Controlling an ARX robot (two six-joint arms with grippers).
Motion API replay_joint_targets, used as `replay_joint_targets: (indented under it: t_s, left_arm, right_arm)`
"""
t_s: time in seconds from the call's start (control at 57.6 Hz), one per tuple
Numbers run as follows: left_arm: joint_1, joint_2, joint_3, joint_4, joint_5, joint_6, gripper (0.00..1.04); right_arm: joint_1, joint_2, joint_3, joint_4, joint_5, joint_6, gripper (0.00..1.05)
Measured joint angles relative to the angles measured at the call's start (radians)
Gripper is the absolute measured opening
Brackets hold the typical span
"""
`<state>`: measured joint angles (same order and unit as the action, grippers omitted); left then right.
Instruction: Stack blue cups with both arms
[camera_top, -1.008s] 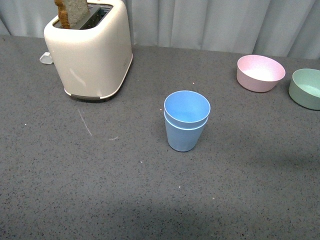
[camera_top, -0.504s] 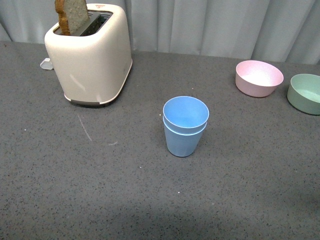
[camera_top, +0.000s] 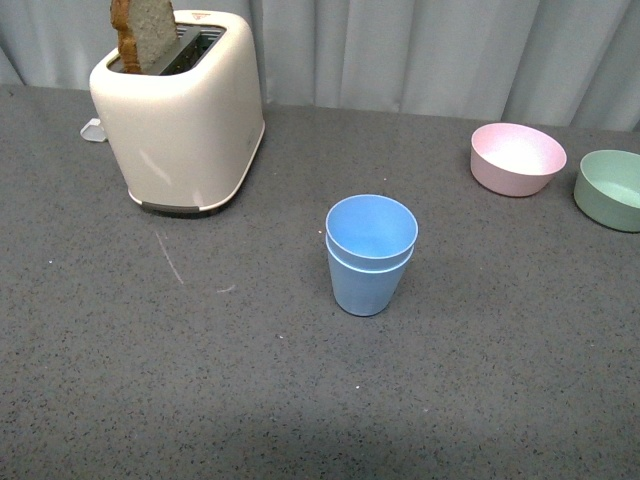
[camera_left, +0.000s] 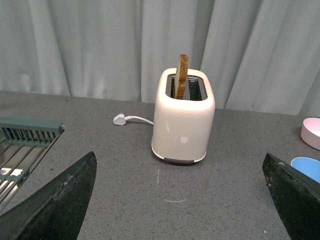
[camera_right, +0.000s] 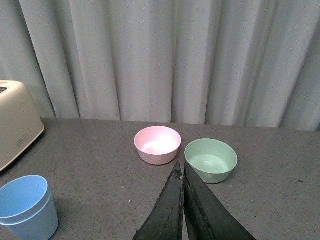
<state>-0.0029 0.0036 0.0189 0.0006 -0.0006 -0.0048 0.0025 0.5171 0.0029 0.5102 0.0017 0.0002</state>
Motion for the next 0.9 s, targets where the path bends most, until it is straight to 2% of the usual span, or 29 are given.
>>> replay_joint_targets:
  t_s: [0.313,0.903]
  left_arm:
    - [0.0,0.0,0.0,0.0,0.0,0.0,0.98]
    - [0.0,0.0,0.0,0.0,0.0,0.0,0.98]
  right_arm:
    - [0.0,-0.181,0.0,-0.171,0.0,0.0,0.01]
    - [0.0,-0.354,0.0,-0.344,0.0,0.0,0.01]
